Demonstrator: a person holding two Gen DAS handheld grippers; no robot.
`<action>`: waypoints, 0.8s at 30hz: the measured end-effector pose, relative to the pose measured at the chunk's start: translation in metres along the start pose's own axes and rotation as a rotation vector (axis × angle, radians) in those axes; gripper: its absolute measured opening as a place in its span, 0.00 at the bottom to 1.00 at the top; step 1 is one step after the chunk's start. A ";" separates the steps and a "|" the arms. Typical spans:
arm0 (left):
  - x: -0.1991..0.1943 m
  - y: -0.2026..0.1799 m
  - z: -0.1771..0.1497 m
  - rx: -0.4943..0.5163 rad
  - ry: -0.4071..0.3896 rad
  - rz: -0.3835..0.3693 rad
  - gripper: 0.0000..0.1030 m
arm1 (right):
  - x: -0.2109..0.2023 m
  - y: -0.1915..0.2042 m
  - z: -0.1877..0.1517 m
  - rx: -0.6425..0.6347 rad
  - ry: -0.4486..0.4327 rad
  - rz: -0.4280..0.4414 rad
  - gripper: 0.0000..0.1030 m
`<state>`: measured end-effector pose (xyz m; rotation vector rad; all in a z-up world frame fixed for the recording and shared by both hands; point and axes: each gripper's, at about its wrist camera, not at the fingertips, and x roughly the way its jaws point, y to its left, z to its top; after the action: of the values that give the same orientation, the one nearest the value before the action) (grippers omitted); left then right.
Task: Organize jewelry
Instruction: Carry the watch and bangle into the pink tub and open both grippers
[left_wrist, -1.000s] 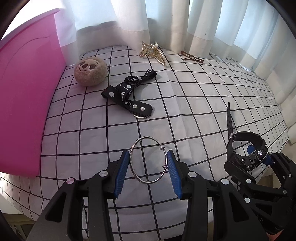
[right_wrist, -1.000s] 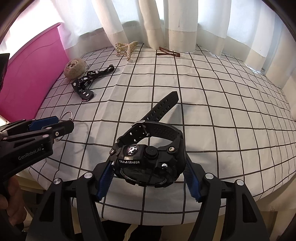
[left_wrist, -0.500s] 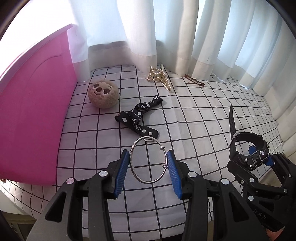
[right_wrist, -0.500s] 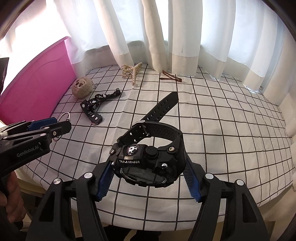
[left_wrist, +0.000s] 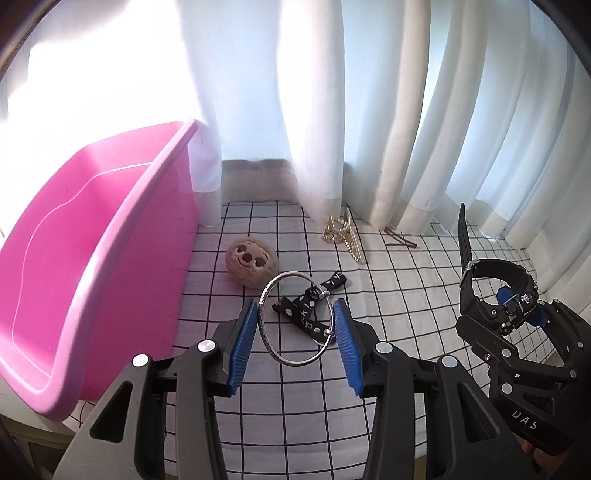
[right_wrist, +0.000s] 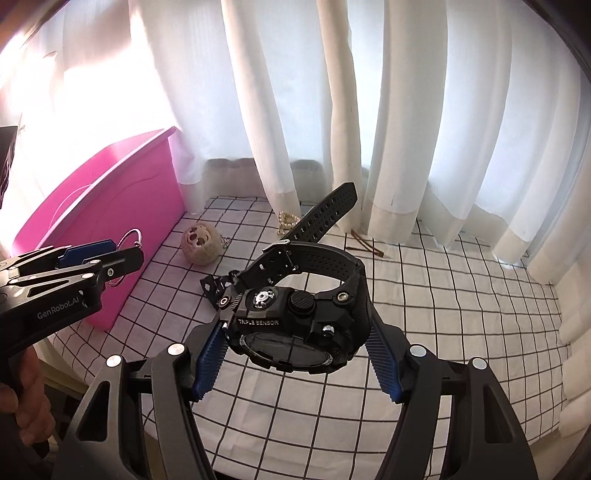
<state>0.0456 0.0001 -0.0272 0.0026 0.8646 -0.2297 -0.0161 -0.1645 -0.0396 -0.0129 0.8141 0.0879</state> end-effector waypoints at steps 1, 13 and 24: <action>-0.005 0.003 0.005 -0.006 -0.017 0.005 0.40 | -0.002 0.003 0.006 -0.011 -0.014 0.006 0.64; -0.062 0.062 0.049 -0.101 -0.165 0.122 0.40 | -0.018 0.066 0.083 -0.157 -0.150 0.131 0.64; -0.088 0.149 0.054 -0.247 -0.183 0.285 0.40 | -0.007 0.155 0.132 -0.288 -0.187 0.294 0.64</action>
<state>0.0608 0.1575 0.0605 -0.1235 0.6959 0.1438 0.0619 -0.0046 0.0590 -0.1547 0.6069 0.4774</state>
